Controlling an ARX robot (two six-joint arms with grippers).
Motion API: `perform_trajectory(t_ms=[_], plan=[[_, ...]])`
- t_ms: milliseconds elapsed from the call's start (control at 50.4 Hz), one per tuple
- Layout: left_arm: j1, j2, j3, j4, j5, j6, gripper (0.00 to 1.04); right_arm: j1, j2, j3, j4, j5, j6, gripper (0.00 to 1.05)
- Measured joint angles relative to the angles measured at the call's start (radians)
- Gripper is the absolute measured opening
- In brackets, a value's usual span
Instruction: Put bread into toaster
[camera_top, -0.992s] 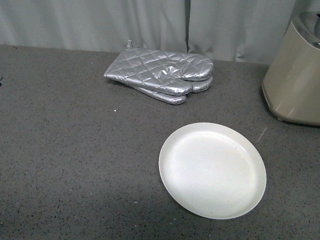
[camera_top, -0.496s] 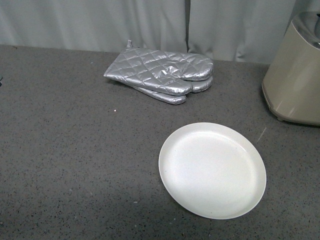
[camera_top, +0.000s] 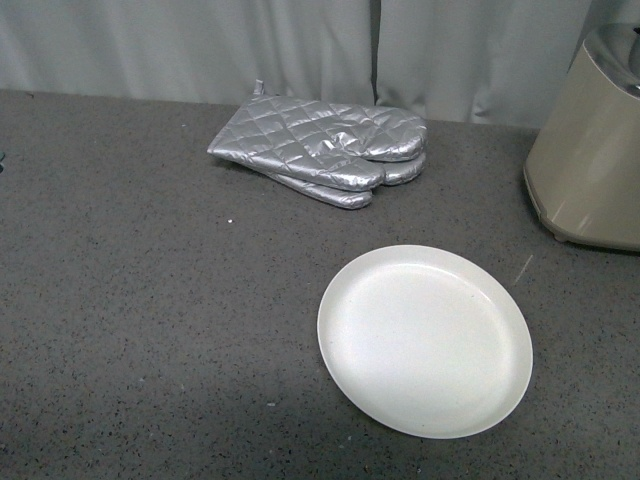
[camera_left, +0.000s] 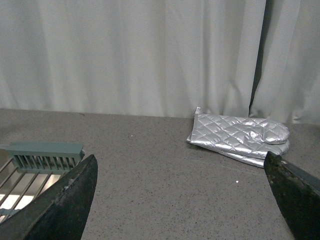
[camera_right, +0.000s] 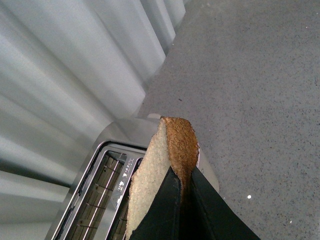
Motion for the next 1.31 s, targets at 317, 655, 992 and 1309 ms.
perform_trajectory(t_ms=[317, 655, 992, 1309], plan=[[0.0, 0.0, 0.0, 0.0, 0.0, 0.0, 0.98, 0.012, 0.034, 0.022, -0.08, 0.03, 0.061, 0.02], [0.0, 0.0, 0.0, 0.0, 0.0, 0.0, 0.98, 0.009, 0.027, 0.023, -0.077, 0.029, 0.035, 0.41], [0.0, 0.0, 0.0, 0.0, 0.0, 0.0, 0.98, 0.02, -0.118, -0.023, -0.025, -0.02, -0.061, 0.97], [0.0, 0.0, 0.0, 0.0, 0.0, 0.0, 0.98, 0.099, -0.586, -0.408, 0.104, -0.069, -0.295, 0.95]])
